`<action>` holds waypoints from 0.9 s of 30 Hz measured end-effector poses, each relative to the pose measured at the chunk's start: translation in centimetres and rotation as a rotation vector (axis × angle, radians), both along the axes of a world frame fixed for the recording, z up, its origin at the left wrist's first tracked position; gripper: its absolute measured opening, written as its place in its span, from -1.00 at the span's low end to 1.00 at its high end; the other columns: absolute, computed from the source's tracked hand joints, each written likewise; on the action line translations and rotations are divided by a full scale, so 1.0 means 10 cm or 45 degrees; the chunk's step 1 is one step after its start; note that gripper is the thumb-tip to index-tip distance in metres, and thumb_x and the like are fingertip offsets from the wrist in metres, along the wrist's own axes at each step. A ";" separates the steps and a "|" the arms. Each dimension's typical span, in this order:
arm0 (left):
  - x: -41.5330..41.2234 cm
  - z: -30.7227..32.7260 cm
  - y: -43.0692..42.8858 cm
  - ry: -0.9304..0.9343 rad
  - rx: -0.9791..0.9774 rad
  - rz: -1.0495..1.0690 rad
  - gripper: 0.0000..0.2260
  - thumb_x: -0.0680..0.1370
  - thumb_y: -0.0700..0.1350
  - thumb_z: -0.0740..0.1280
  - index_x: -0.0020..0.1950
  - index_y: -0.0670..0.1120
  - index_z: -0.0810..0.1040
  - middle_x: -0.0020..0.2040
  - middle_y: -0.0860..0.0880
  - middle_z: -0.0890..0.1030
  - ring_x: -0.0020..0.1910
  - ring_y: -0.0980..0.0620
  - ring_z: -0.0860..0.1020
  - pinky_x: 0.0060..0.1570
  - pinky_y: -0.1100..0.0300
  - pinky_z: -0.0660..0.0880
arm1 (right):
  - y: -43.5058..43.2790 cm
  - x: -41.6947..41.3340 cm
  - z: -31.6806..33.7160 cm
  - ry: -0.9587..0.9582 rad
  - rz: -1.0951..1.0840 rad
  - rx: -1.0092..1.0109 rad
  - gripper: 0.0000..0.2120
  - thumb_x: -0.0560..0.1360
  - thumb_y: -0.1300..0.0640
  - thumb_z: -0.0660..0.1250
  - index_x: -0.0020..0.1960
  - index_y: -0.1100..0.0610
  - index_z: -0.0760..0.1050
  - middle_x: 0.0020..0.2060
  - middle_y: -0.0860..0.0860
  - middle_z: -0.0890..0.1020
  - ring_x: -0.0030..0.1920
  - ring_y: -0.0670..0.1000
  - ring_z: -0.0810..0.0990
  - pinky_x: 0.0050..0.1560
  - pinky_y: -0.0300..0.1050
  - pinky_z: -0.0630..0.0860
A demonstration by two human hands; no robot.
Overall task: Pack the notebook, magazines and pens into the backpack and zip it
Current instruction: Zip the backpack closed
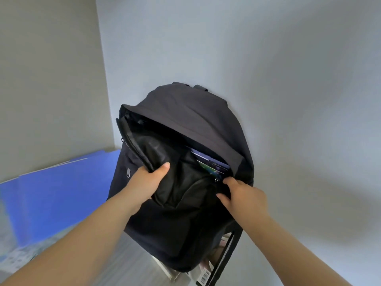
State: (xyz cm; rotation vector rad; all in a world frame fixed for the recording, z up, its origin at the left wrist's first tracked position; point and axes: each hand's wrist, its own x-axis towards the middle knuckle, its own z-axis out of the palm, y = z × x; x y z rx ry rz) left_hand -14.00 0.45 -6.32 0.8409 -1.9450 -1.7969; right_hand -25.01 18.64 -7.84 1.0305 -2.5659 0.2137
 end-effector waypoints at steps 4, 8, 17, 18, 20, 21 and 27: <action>0.01 -0.03 -0.03 0.163 0.085 0.109 -0.59 0.51 0.01 0.27 0.34 -0.03 0.33 0.28 -0.03 0.48 0.14 -0.01 0.48 0.16 0.07 0.43 | -0.06 -0.01 -0.02 0.048 -0.012 -0.060 -0.67 0.51 -0.14 0.15 0.11 0.07 0.46 -0.13 0.03 0.67 -0.11 0.08 0.64 -0.28 -0.20 0.31; 0.14 -0.09 -0.08 0.374 -0.088 0.791 -0.35 0.46 -0.15 0.36 0.44 -0.13 0.08 0.41 -0.09 0.30 0.28 -0.01 0.36 0.23 0.20 0.26 | 0.10 0.04 -0.09 0.072 0.107 -0.034 -0.75 0.47 -0.03 0.27 0.10 0.02 0.54 -0.01 -0.03 0.64 0.01 0.04 0.58 -0.05 -0.13 0.45; 0.13 -0.16 0.51 0.409 -1.625 0.277 -0.75 0.42 -0.01 0.21 -0.12 -0.09 0.63 -0.10 -0.11 0.67 -0.02 -0.05 0.53 0.04 0.12 0.34 | 0.26 0.07 -0.22 0.159 0.264 -0.295 -0.71 0.05 0.28 0.62 -0.26 0.11 0.67 -0.42 -0.03 0.69 -0.44 -0.02 0.64 -0.48 -0.31 0.54; 0.04 -0.14 0.60 0.318 -1.613 0.084 -0.72 0.44 0.02 0.20 -0.14 -0.07 0.66 -0.16 -0.05 0.70 -0.09 -0.03 0.60 -0.02 0.15 0.41 | 0.27 0.07 -0.22 0.149 0.270 -0.306 -0.71 0.05 0.28 0.62 -0.26 0.12 0.67 -0.42 -0.02 0.69 -0.44 -0.03 0.64 -0.48 -0.32 0.54; -0.15 -0.12 0.74 0.054 -1.641 -0.162 -0.70 0.47 0.09 0.20 0.00 -0.03 0.63 -0.05 0.00 0.69 -0.02 -0.01 0.61 0.01 0.15 0.47 | 0.29 0.07 -0.25 0.132 0.289 -0.332 -0.71 0.06 0.30 0.62 -0.25 0.13 0.67 -0.41 -0.02 0.70 -0.43 -0.03 0.65 -0.48 -0.32 0.54; -0.26 -0.12 0.78 -0.075 -1.659 -0.236 -0.68 0.49 0.12 0.20 0.11 -0.01 0.57 0.07 0.01 0.64 0.09 -0.01 0.55 0.09 0.12 0.43 | 0.30 0.06 -0.25 0.128 0.300 -0.349 -0.72 0.07 0.31 0.61 -0.25 0.14 0.67 -0.41 -0.01 0.70 -0.43 -0.03 0.65 -0.48 -0.32 0.54; -0.57 -0.02 0.80 -0.415 -1.785 -0.393 -0.71 0.53 0.08 0.17 0.07 -0.03 0.57 0.08 -0.05 0.61 0.11 -0.07 0.50 0.11 0.08 0.39 | 0.31 0.06 -0.24 0.004 0.231 -0.363 -0.72 0.21 0.17 0.56 -0.10 0.14 0.65 -0.33 0.01 0.71 -0.35 0.02 0.67 -0.43 -0.23 0.56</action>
